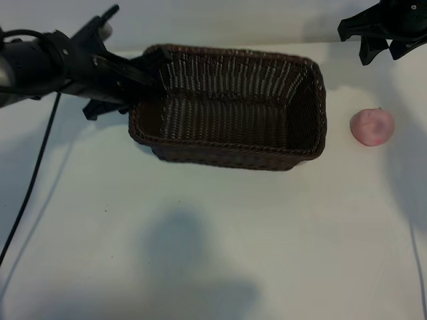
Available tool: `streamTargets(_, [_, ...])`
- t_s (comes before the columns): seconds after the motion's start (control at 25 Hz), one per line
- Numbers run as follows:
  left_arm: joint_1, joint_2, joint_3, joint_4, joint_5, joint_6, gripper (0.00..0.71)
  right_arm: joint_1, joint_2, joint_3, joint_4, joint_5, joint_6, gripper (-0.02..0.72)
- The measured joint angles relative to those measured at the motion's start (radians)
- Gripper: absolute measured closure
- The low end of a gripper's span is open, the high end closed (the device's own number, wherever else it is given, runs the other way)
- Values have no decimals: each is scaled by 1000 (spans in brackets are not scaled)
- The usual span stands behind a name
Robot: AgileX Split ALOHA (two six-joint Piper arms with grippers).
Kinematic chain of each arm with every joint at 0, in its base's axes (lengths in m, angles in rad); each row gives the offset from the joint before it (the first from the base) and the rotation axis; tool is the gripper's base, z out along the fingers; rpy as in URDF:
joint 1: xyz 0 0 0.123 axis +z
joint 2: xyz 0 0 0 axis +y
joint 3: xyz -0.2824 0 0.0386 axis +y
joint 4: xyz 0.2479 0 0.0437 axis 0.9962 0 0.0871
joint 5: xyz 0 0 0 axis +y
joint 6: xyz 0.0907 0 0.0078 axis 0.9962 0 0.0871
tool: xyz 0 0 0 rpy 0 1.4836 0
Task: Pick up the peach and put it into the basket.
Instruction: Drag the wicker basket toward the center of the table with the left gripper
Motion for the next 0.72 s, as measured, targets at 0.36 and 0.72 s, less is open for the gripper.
streamTargets(0.36, [-1, 32, 0, -27, 2, -2, 407, 0, 0, 0, 0, -1, 0, 238])
streamTargets(0.72, [-2, 33, -1, -37, 48, -3, 257, 0, 0, 0, 0, -2, 0, 238])
